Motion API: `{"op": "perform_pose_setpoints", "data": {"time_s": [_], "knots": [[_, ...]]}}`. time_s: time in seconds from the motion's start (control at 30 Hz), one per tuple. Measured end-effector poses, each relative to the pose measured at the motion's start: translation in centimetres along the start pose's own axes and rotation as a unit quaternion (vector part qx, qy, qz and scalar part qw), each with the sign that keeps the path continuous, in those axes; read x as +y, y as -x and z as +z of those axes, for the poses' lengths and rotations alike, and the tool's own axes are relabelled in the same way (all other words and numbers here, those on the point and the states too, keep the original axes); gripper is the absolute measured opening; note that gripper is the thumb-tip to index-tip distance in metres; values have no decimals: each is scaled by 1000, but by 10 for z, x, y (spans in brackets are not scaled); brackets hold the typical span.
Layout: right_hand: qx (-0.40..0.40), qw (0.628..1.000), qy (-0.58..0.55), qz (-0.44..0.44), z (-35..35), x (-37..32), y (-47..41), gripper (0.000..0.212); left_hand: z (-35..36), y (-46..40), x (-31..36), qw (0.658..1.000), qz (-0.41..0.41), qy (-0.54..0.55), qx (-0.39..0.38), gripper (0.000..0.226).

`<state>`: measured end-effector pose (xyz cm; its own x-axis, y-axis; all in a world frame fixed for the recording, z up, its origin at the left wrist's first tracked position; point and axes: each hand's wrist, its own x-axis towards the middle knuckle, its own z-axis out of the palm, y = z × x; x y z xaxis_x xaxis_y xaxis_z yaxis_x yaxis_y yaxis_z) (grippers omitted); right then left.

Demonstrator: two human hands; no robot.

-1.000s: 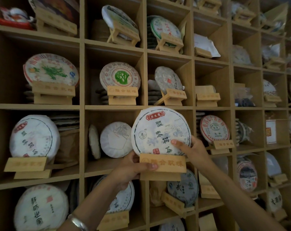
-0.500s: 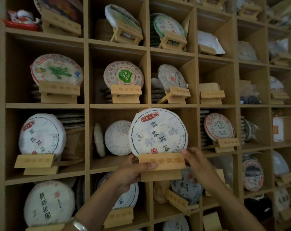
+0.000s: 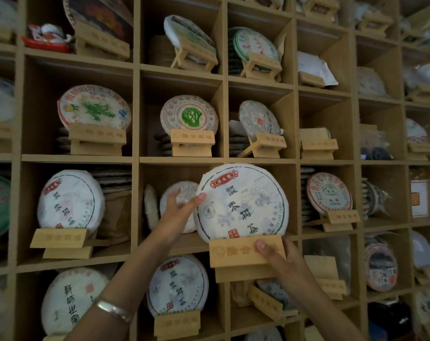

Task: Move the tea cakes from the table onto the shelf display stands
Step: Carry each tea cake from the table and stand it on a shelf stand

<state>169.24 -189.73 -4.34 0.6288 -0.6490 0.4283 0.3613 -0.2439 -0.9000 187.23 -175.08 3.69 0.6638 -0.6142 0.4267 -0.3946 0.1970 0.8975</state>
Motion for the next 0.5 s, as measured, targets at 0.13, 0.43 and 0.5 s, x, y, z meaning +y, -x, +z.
{"op": "perform_pose_setpoints", "data": {"time_s": [0.13, 0.43, 0.5], "knots": [[-26, 1000, 2, 8, 7, 0, 4, 67, 3, -13, 16, 985, 156, 73, -9, 70], [-21, 999, -32, 18, 16, 5, 12, 61, -1, -15, 9, 980, 42, 140, -133, 25], [-11, 999, -31, 28, 17, 7, 12, 67, -5, -16, 9, 972, 14, 166, -168, 20]]}}
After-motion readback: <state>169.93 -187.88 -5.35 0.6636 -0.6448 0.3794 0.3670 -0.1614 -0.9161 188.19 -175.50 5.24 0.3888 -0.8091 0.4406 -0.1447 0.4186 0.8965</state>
